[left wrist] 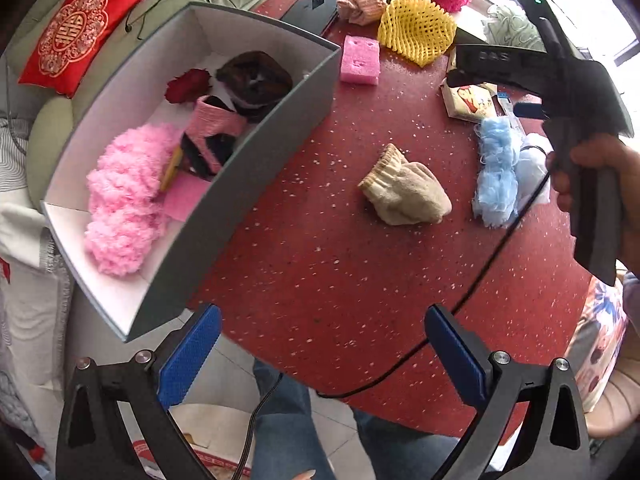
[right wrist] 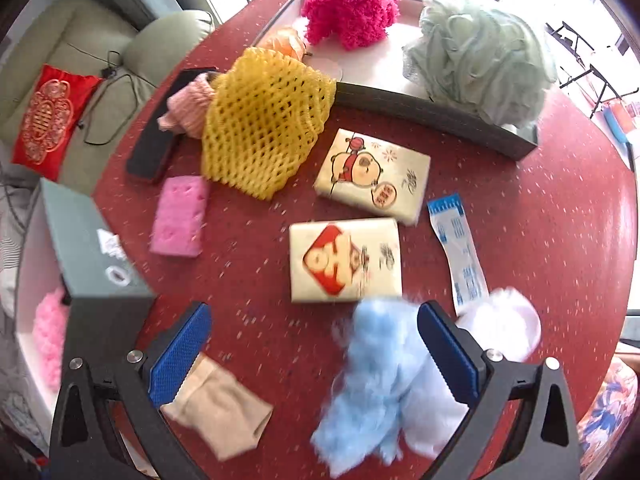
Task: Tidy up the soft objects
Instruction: 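Move both tools back to the table toward the beige sock and tissue pack, then grasp the beige knit sock with the left tool while the right tool grasps the tissue pack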
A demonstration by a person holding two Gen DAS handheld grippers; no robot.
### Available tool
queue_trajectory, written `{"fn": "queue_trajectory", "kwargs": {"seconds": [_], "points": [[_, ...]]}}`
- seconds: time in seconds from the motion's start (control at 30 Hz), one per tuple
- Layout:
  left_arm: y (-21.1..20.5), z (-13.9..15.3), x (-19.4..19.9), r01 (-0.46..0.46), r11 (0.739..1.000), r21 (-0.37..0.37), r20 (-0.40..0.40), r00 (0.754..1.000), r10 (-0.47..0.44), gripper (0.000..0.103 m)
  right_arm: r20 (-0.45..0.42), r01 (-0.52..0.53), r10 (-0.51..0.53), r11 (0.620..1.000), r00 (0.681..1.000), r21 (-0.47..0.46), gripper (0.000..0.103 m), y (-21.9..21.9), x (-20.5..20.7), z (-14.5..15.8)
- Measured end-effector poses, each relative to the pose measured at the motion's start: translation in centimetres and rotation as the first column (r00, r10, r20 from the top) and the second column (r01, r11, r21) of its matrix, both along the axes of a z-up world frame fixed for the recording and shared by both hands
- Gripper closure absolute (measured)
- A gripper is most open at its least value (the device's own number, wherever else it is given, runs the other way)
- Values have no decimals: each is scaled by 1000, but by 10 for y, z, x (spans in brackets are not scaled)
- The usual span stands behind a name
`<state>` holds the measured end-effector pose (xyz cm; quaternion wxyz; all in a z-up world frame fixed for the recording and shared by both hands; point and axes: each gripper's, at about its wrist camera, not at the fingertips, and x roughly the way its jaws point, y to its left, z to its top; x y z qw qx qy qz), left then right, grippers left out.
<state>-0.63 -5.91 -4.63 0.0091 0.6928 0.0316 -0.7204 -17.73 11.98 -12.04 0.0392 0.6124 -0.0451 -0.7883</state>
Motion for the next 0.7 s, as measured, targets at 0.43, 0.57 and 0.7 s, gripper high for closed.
{"fn": "queue_trajectory", "kwargs": {"seconds": [0.43,0.57,0.7], "points": [[28,-39,-39,56,995,-77,34,998,-54,1,64,-79,70,985,996,151,27,-10,-27,-49],[37,-45,-57,70,994,-80,-2,998,-70,1,68,-78,73,995,995,70,27,5,-15,-41],[53,-58,-75,107,991,-78,-19,994,-109,1,0,-44,44,998,999,-38,27,36,9,-5]]}}
